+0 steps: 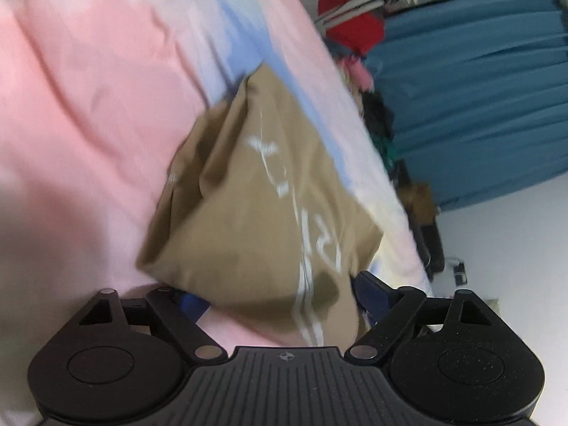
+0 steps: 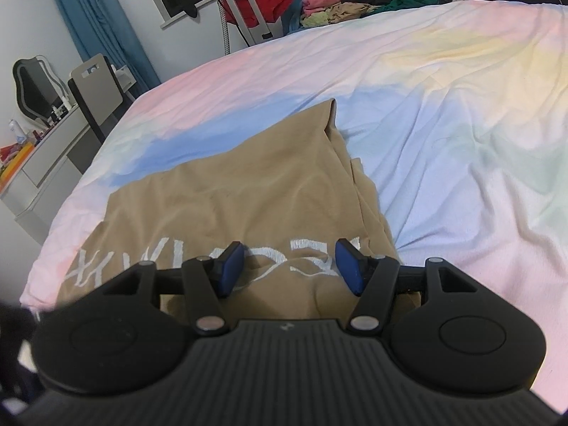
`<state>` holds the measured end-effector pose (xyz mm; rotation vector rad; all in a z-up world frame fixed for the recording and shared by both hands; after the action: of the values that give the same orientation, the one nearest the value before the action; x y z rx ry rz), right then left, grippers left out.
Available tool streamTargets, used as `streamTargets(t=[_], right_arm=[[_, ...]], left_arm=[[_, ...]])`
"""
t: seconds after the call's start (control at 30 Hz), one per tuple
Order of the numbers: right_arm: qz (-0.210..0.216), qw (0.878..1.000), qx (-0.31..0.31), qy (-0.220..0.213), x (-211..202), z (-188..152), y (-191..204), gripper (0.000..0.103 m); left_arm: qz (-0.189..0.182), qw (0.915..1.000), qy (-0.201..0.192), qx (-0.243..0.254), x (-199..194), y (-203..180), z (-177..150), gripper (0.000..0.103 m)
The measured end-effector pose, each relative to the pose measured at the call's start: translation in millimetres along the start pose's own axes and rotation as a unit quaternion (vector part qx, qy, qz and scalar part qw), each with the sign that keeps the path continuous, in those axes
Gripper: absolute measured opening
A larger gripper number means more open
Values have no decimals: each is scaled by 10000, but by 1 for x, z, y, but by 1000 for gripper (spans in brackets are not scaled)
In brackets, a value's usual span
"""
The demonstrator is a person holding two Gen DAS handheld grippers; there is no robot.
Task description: Fold clothes
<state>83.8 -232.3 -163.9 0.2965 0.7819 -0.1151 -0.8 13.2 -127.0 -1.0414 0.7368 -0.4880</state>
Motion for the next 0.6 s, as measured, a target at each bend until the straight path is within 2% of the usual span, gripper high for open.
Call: streamTargets(t=[0.1,0.13,0.17,0.23,0.37,0.4,0.47,0.53,0.6], right_arm=[[18,10000,90,11,0,1,-2,60],[31,9999,160,11,0,1,-4,60],[45,9997,231,11,0,2,-5,60],[149,9982,583,24,-4,5,-12,61],[728,9857,1517,73,-23,8,-31,61],[952,9803,1728,128,-29,7,-33,61],[1465,9647,2162,332,-38,3,-37,67],[2038,9408,2625,668,-43,-6,-38,83],[2504,9167,2955,984,-45,-16,-38,84]], left_arm=[[-314,9990,-217,225,-5,-8,1,83],[-395,9984,-279,307,-6,-11,1,77],[-246,9987,-269,344,-5,-10,0,72],[212,9988,-199,389,-1,-7,-3,49],[203,9991,-243,-270,-5,13,-3,41],[166,9989,-278,-333,-6,14,-3,38],[144,9989,-335,-278,-7,11,-4,35],[143,9989,-377,-229,-7,8,-4,33],[98,9987,-423,-281,-6,6,-5,32]])
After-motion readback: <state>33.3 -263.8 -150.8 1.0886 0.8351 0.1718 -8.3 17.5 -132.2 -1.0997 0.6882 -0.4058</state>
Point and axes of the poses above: each gripper's, at about its wrist camera, not at the fingertips, and x roughly the way its jaws point, y to its left, z to its top, the point moved 1 cm from there along x, roughly the way its jaws point, and after that the axes turned 12 degrees about -z, right-handed, at the moved point
